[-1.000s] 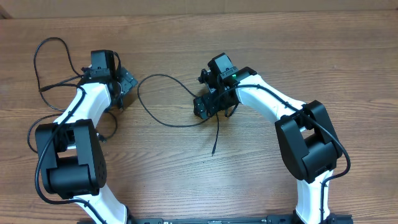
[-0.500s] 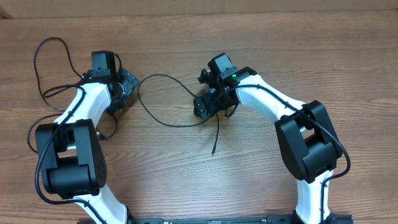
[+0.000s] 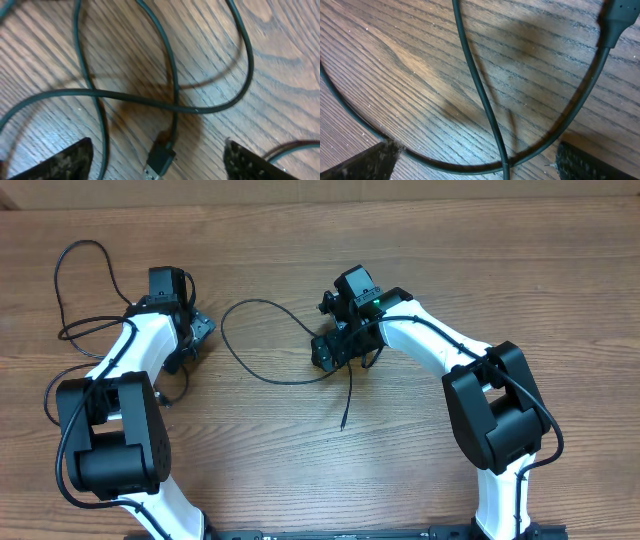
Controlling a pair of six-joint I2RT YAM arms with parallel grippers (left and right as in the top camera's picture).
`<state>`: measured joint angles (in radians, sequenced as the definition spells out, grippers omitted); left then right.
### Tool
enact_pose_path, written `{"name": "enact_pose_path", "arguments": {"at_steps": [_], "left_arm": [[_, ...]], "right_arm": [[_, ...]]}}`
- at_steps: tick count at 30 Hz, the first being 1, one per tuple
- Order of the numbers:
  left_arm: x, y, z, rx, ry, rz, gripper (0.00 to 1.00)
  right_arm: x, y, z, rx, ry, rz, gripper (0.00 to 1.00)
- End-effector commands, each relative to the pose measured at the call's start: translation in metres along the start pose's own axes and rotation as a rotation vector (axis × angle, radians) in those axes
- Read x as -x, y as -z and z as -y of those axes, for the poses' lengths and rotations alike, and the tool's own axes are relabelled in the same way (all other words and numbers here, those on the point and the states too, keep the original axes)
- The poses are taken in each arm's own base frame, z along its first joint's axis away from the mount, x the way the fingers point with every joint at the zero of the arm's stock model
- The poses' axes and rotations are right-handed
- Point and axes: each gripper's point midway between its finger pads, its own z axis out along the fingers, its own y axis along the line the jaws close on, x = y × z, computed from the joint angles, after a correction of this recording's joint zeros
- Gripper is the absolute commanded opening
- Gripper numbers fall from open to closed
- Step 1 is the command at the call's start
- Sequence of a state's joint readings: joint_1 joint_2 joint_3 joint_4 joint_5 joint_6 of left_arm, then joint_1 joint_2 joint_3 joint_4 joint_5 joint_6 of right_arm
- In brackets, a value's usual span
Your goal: Untangle cables
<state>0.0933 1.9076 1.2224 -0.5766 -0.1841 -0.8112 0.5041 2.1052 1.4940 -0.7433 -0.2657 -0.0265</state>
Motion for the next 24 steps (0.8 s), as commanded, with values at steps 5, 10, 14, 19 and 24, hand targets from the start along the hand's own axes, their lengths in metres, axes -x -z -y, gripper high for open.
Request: {"name": "enact_pose_path", "arguments": {"at_steps": [5,10,14,19,24], "left_arm": [[0.003,-0.006,-0.012,0.054,0.025,0.023,0.66],[-0.003,-0.015,-0.016,0.078,0.018,0.001,0.73],[-0.012,-0.015,-0.02,0.089,0.011,-0.037,0.73],[-0.026,-0.014,-0.024,0.095,0.005,-0.106,0.7],[-0.029,-0.014,-0.03,0.126,-0.002,-0.114,0.44]], "right_arm": [[-0.004,-0.004,0.0,0.008,-0.003,-0.01,1.0],[-0.004,-0.004,0.0,0.008,-0.003,-0.01,1.0],[-0.004,-0.004,0.0,0.008,-0.003,-0.01,1.0],[-0.004,-0.004,0.0,0.008,-0.003,-0.01,1.0],[-0.004,-0.004,0.0,0.008,-0.003,-0.01,1.0]]}}
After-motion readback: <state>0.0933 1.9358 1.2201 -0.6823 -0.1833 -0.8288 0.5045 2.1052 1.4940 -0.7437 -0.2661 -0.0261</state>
